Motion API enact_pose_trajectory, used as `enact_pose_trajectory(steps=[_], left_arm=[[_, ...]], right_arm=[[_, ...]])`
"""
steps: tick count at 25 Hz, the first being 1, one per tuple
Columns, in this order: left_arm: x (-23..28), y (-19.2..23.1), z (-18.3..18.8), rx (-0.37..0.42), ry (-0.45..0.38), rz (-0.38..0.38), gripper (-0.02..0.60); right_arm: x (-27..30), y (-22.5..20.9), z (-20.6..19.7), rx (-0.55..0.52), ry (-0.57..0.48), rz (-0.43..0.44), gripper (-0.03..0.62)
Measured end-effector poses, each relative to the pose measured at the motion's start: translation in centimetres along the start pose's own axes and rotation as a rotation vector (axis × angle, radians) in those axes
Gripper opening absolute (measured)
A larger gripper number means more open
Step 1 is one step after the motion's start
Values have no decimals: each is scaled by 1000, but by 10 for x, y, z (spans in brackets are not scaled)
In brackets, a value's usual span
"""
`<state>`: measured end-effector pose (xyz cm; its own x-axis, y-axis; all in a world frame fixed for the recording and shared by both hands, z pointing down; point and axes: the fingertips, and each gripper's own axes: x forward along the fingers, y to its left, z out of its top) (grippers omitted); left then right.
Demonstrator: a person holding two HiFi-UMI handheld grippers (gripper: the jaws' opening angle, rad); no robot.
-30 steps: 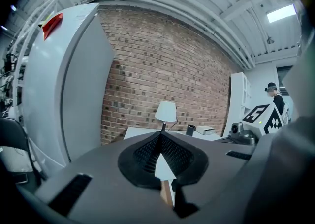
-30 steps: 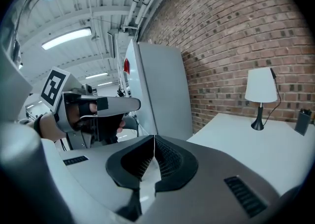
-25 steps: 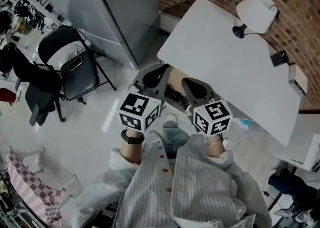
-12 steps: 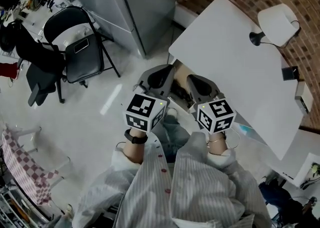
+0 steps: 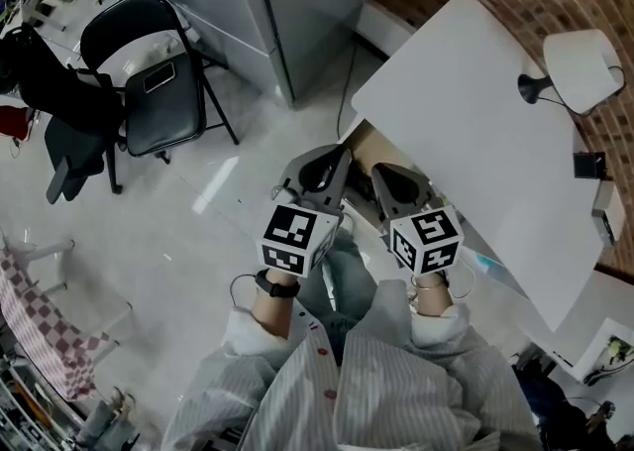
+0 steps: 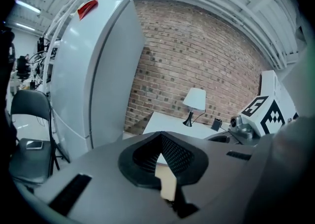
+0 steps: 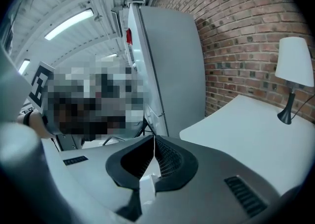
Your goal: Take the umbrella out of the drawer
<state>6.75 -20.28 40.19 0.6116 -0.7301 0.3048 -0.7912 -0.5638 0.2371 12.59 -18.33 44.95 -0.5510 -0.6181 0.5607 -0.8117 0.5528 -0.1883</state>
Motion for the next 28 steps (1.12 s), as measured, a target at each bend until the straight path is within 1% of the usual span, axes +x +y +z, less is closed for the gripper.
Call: enact_pose_trajectory(steps=[6,10,15,22,28], left_arm=[[21,28,-54,-91,16,54,9],[38,37,-101,-115,67,64,9],[57,48,-155,-170,119,86,9],[72,57,-233,-223,245,85,9],[81,57,-272,-234,309,73,9]], right_arm=[[38,-16,-41,-9,68,-11,36],[63,-24,-74,10,122,-10,37],[99,-32,-119,18,200,-6,36],[135,-49,-177,-3,315,-9,37],[164,-59,-230,-14,412,-16,37]])
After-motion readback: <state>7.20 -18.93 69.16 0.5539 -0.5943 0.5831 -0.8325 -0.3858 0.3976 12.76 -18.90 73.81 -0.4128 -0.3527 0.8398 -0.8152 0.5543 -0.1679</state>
